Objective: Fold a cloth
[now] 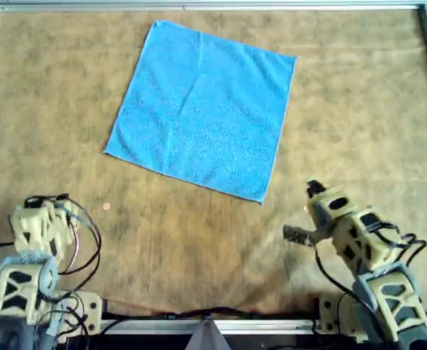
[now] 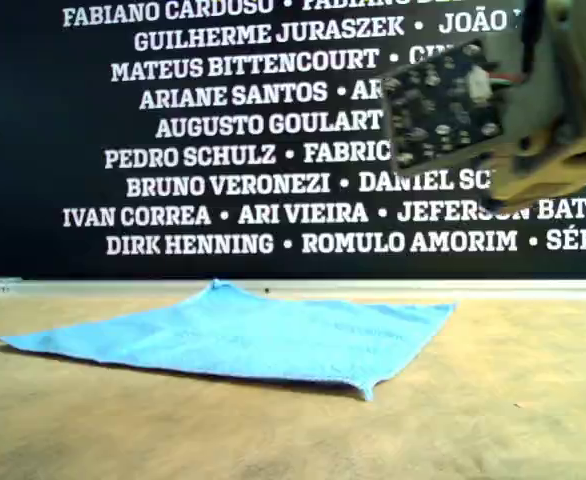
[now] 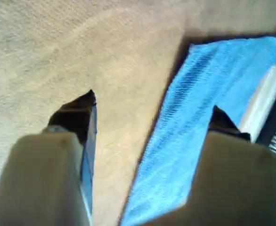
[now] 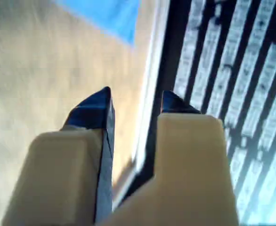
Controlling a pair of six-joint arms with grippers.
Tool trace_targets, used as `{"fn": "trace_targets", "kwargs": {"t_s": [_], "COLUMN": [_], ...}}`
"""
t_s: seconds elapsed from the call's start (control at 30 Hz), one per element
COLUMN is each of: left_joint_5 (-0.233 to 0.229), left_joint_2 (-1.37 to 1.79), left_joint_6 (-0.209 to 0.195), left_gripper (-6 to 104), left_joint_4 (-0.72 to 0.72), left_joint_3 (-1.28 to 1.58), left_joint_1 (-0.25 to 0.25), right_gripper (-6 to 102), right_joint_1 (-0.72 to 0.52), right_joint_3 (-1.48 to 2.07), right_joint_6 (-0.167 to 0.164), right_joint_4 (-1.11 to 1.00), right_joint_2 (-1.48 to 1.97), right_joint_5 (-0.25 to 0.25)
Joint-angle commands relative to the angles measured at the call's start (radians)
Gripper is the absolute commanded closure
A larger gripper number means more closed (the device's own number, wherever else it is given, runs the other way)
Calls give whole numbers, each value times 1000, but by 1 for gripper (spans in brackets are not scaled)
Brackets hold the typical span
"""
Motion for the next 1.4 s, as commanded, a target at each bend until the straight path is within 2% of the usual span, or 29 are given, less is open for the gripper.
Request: {"fn": "trace_targets", "kwargs": {"t_s": [0.0,0.13,0.27,0.33,0.47,0.57,0.7,0.87,1.1,1.37], "left_joint_5": [11,9,8,-3,-9,-9,-11,-11,-12,-12], "left_joint_2": [-244,-506,-664,-715,-802,-879,-1000,-1157,-1259,-1408], "left_joint_6": [-12,-14,-14,-5,0,2,2,2,3,3], "left_gripper": [13,13,13,13,13,13,13,13,13,13], "left_joint_4": [-31,-32,-35,-37,-37,-41,-121,-206,-215,-216], "left_joint_3": [-173,-345,-462,-502,-575,-637,-719,-778,-865,-1031], "left_joint_1": [-106,-212,-235,-225,-222,-222,-221,-221,-219,-150], "right_gripper": [53,53,53,53,52,52,52,51,34,32], "right_joint_1": [18,20,23,41,67,63,63,69,69,71], "right_joint_3": [-80,-222,-426,-518,-657,-718,-752,-808,-937,-1055], "right_joint_6": [8,-2,11,11,12,12,14,14,12,12], "right_joint_4": [-55,-54,-11,37,127,144,133,124,124,124], "right_joint_2": [-97,-408,-727,-853,-1045,-1144,-1262,-1361,-1509,-1628], "right_joint_5": [5,3,-12,-69,-222,-272,-287,-275,-276,-288]}}
